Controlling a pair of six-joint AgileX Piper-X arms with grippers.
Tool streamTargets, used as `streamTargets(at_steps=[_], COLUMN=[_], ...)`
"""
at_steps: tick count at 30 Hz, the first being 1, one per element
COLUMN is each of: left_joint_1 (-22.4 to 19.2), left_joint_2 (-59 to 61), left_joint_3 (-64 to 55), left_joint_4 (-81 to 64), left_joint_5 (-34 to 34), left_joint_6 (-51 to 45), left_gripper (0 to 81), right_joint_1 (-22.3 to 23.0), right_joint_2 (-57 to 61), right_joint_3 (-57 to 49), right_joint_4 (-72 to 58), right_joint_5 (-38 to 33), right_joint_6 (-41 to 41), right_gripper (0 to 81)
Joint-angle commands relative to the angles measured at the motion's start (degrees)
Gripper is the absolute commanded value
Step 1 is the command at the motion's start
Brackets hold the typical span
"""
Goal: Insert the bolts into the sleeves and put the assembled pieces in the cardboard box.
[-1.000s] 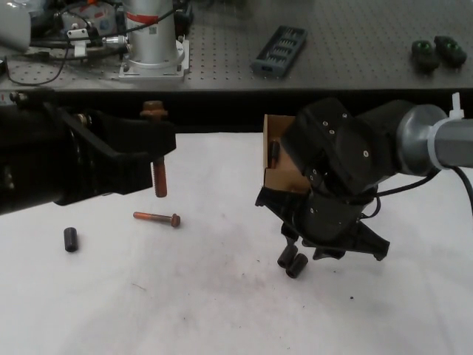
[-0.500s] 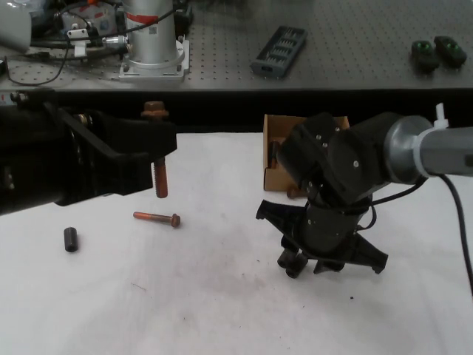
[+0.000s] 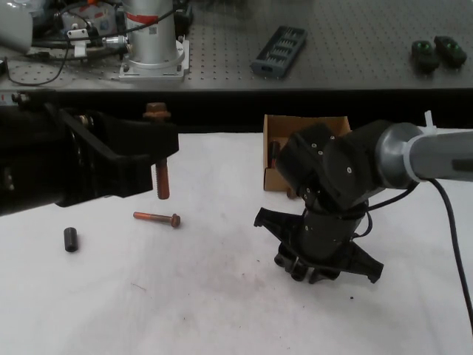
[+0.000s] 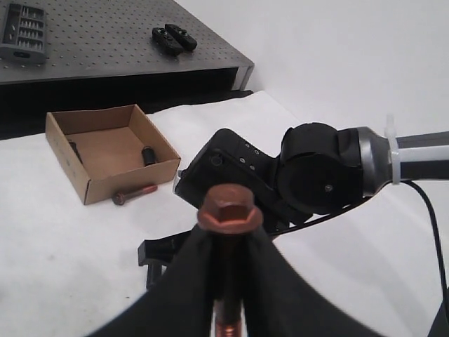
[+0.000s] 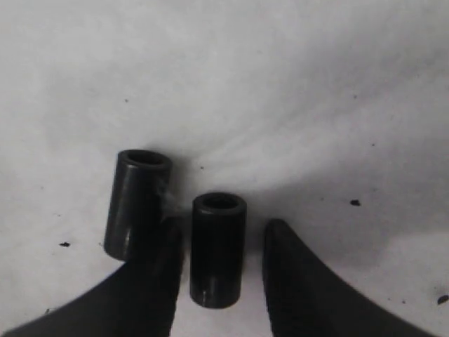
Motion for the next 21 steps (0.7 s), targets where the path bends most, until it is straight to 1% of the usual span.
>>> streamTargets(at_steps=[1, 3, 6, 7, 9, 10, 12, 14, 16, 17, 19, 21], left_joint_1=[0.09, 0.09, 0.09, 0.09, 0.09, 0.09, 0.09, 0.09, 0.09, 0.09, 0.09, 0.09], left_joint_2=[-0.65, -0.65, -0.65, -0.65, -0.65, -0.24, 1.22, 3.82, 6.9, 8.94, 12.9, 17.45], left_joint_3=[-0.32, -0.32, -0.32, -0.32, -0.32, -0.32, -0.32, -0.32, -0.32, -0.32, -0.32, -1.11], left_joint_4=[-1.18, -1.18, -1.18, -1.18, -1.92, -3.2, -7.34, -12.93, -17.87, -20.65, -25.66, -30.59], left_joint_5=[0.23, 0.23, 0.23, 0.23, -0.32, -0.81, -0.51, 1.68, 3.29, 3.99, 5.31, 7.01], left_joint_6=[1.26, 1.32, 1.32, 1.32, 1.3, 1.3, 0.76, -1.92, -5.25, -6.7, -7.86, -8.79], left_gripper=[0.6, 0.6, 0.6, 0.6, 0.6, 0.6, 0.6, 0.6, 0.6, 0.6, 0.6, 0.6], right_joint_1=[0.09, -0.13, -0.22, -0.22, -0.22, -0.22, -0.22, -0.22, -0.81, -1.46, -3.33, -5.93], right_joint_2=[1.09, 1.09, 1.09, 1.09, 0.81, 0.4, -1.88, -5.28, -10.24, -13.1, -18.43, -23.53], right_joint_3=[-0.09, -0.09, 0.08, 0.08, 0.08, 0.08, 0.73, 2.65, 6.16, 8.57, 13.97, 19.58], right_joint_4=[0.91, 0.61, 0.53, 0.41, -0.54, -0.71, -0.16, -1.38, -6.47, -10.34, -19.1, -29.71], right_joint_5=[-1.07, -0.46, -0.26, -0.43, -1.72, -2.13, 0.03, 4.14, 3.36, 1.34, -4.47, -14.5], right_joint_6=[0.4, 0.4, -0.84, -3.42, -12.8, -19.53, -30.89, -37.18, -43.74, -47.65, -51.34, -54.06], right_gripper=[26.4, 21.1, 8.0, 2.3, 5.1, 5.3, 5.3, 5.3, 5.3, 5.3, 5.3, 5.3])
